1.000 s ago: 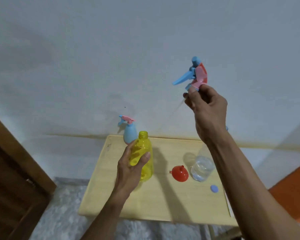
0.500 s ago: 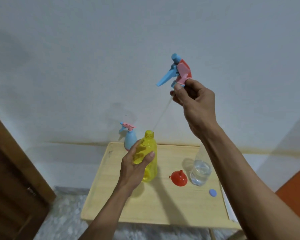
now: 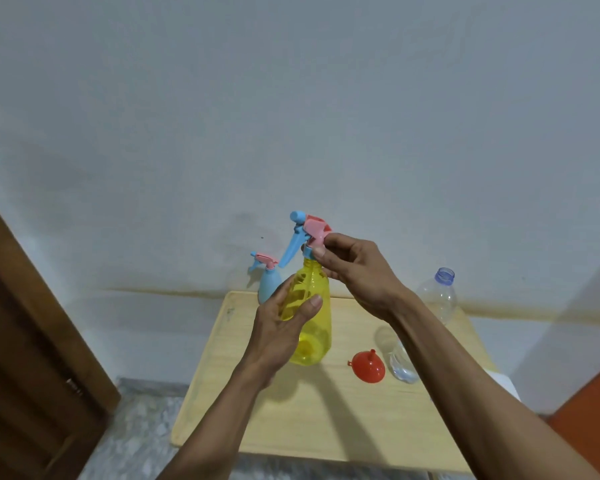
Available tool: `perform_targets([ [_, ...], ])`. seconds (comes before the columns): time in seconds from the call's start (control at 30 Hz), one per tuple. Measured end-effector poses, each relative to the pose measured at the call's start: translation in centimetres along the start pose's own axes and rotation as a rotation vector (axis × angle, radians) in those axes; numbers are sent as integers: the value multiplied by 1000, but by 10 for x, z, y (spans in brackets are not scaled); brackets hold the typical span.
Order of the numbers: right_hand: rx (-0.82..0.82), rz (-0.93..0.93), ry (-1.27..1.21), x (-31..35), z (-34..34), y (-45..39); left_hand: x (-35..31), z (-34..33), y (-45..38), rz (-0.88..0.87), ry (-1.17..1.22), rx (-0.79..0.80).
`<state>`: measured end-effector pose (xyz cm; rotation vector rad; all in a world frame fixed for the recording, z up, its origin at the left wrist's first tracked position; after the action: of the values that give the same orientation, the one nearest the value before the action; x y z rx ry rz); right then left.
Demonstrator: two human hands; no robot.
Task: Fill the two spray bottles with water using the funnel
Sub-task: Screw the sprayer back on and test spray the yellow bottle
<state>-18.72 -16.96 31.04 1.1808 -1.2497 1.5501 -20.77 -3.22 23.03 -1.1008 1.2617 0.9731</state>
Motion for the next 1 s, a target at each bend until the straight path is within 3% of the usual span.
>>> perform_targets([
  [0.5, 16, -18, -76, -10, -3, -13, -1, 11, -10, 13, 7, 9],
  [0.63, -64, -13, -40, -11, 3, -18, -1, 14, -16, 4, -8, 7],
  [1.0, -93, 33, 48, -8, 2, -25, -15, 14, -22, -23, 23, -1],
])
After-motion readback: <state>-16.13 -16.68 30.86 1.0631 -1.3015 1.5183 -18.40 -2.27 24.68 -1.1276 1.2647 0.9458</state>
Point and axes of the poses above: each hand's wrist, its own y-axis away from the middle knuckle, its own z-axis out of the back of the hand, x = y × z, the point moved 7 cm from there along -y, towards the middle knuckle, and after that the axes turned 3 degrees about x, right-handed, at the moved point
